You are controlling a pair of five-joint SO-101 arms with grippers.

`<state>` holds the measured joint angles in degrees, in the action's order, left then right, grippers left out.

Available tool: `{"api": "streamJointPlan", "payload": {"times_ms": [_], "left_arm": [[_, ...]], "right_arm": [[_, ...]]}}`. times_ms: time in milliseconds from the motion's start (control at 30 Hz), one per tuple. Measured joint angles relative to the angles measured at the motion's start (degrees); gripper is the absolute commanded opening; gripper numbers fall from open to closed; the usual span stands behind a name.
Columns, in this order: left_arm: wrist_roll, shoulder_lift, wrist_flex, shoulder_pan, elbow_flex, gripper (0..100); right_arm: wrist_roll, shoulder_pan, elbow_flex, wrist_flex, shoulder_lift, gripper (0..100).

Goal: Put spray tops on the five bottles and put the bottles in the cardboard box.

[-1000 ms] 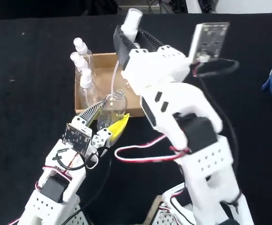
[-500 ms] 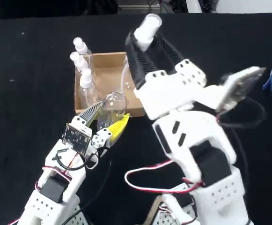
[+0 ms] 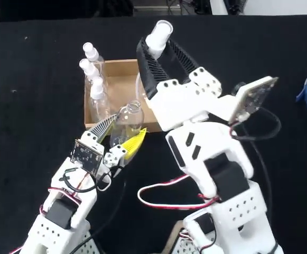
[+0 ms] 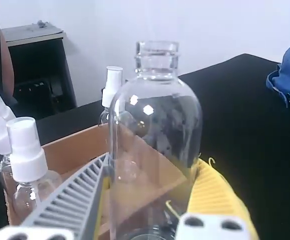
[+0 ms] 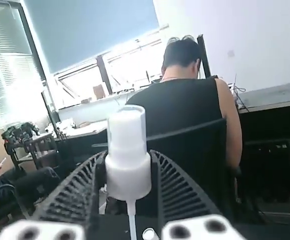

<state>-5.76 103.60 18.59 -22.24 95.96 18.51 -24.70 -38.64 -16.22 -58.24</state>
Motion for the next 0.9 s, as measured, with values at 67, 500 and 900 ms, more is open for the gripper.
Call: {"api": "streamJointPlan", "payload": {"times_ms": [67, 500, 900], "left_arm": [[0.0, 0.0, 0.0, 0.0, 0.0, 3], [0.0, 0.0, 0.0, 0.0, 0.0, 3], [0.0, 0.0, 0.0, 0.0, 0.0, 3]], "right_arm": [[0.0, 0.0, 0.62, -1.41, 0.0, 1.0], [0.0, 0.0, 3.78, -2.99, -0.09, 1.0], [1.58, 0.0, 3.96, -2.99, -0.09, 1.0]]}}
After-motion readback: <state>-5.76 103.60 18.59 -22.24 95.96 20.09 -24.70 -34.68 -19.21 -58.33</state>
